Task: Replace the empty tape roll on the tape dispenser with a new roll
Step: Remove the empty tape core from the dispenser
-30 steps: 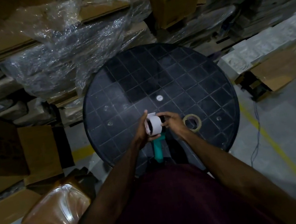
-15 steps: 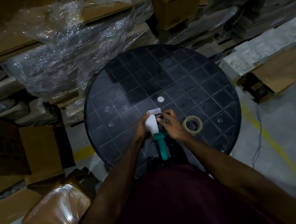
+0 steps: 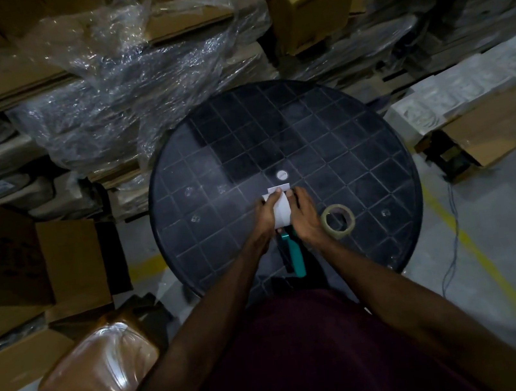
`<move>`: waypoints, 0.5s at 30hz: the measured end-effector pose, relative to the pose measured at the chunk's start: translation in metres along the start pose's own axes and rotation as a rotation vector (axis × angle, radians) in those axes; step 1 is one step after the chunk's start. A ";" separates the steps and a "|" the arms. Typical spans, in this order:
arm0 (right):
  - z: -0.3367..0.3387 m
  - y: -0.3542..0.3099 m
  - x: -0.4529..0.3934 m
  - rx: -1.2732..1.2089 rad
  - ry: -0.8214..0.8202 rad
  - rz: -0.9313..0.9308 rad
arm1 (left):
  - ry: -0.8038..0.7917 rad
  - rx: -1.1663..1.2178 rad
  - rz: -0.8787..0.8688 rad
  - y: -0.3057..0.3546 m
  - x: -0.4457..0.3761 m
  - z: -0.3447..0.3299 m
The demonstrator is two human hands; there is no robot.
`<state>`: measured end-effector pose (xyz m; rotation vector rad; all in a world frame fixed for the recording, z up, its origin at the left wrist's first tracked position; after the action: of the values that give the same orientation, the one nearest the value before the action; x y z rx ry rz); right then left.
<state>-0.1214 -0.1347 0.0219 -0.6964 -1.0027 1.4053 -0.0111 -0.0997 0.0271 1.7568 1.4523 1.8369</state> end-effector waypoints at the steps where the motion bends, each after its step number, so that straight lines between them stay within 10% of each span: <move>1: 0.002 0.002 -0.001 0.008 0.021 -0.001 | 0.007 -0.004 -0.012 0.000 0.001 -0.002; 15: 0.030 0.000 0.008 0.127 0.152 -0.006 | -0.059 -0.201 -0.107 0.003 0.008 -0.006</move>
<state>-0.1484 -0.1316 0.0365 -0.6946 -0.7896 1.3763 -0.0175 -0.0984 0.0355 1.5931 1.2653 1.7917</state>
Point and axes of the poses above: each hand's wrist, its own x-axis away from the middle knuckle, its own z-axis out of the back of the hand, y = z × x, the point moved 6 cm from there along -x, towards the middle knuckle, and after that the axes turned 6 degrees about x, right-handed, at the moved point
